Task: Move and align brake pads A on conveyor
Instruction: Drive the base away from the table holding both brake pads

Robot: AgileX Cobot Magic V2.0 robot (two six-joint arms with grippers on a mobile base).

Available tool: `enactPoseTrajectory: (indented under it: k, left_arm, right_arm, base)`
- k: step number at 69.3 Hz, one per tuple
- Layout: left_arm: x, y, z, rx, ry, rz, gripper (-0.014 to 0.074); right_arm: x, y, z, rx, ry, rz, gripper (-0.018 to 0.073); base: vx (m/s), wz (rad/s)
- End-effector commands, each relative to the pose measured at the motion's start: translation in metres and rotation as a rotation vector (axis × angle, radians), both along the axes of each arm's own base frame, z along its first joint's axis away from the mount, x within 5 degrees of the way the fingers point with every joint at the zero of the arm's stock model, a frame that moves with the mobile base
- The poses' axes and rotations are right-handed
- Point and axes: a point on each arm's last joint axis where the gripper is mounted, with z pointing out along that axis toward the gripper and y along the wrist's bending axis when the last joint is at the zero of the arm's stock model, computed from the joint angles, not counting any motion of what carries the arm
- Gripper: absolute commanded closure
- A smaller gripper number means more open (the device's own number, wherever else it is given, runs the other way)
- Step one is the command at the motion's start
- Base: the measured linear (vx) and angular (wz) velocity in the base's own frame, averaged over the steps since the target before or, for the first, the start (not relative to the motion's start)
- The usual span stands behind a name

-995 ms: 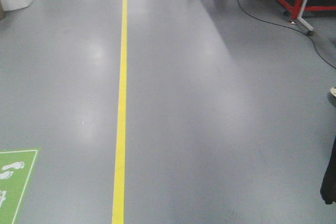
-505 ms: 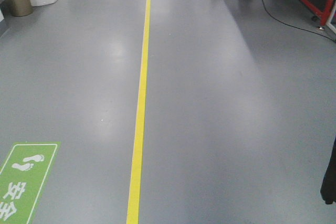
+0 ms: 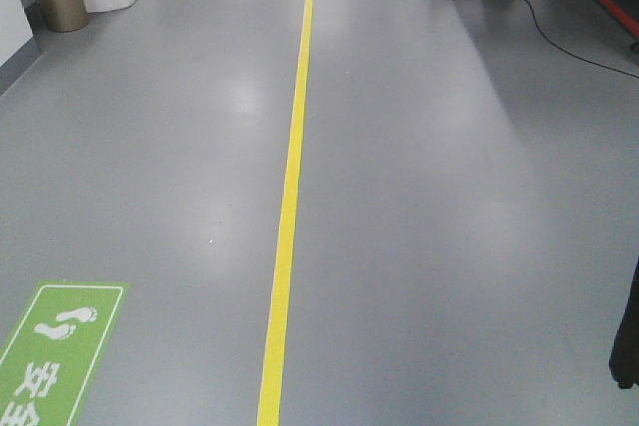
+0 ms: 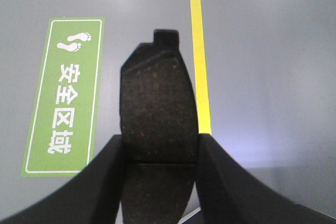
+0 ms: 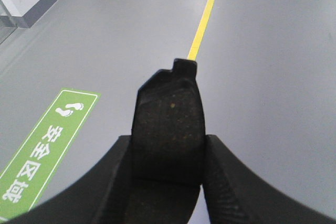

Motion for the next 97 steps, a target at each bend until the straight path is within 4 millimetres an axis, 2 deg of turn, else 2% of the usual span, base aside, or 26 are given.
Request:
enactPoseTrajectory:
  k: [1,32,97]
  left_arm:
    - [0.0049,-0.0011,0.0113,-0.012,-0.085,-0.004,0.0603]
    - [-0.0035,-0.0002,0.0039,-0.004,0.037,0.003,0.0603]
    - [-0.0035,-0.0002,0.0039,-0.004,0.037,0.003,0.0603]
  right_arm:
    - [0.0023,0.0003,0.0160,0.023,-0.110,0.002,0.0568]
    - [0.0023,0.0003,0.0160,0.023,-0.110,0.002,0.0568]
    - [0.0020,0.0002,0.0152,0.020,-0.100,0.002,0.0568]
  base:
    - [0.27,-0.03]
    - [0.42,-0.07]
    - [0.63,0.00]
